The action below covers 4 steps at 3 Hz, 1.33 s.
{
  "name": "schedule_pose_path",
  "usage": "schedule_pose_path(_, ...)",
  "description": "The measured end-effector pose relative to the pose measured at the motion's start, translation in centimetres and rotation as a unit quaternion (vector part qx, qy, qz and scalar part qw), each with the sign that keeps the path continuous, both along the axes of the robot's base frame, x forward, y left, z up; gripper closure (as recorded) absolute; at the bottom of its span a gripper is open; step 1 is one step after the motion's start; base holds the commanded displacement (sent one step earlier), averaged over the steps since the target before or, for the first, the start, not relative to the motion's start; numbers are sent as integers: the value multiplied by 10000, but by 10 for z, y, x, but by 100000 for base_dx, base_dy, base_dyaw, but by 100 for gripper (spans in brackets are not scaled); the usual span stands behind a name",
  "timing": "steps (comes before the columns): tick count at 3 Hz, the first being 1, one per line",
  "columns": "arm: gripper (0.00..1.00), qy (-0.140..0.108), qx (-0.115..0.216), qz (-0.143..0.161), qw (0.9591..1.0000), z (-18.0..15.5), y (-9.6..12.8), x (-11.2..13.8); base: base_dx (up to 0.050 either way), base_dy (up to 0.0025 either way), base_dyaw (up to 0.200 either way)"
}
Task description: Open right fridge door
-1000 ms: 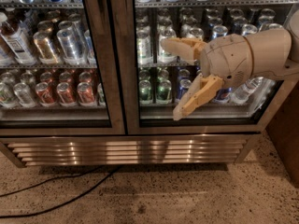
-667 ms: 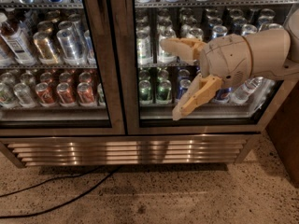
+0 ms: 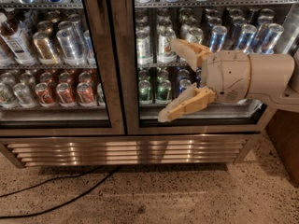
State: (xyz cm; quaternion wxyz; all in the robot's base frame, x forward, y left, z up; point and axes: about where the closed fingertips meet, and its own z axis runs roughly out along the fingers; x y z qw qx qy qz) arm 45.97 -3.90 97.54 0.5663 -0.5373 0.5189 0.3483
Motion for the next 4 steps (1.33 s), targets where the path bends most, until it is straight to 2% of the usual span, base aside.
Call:
schedule_pose_path(1,0,-64,9,-238,9997,0,-3,9,0,0,0)
schedule_pose_path(3,0,-28,-66,-214,9997,1,0,10,0,0,0)
schedule_pose_path(4,0,153,-65,-419,9990,6,-6,47,0,0,0)
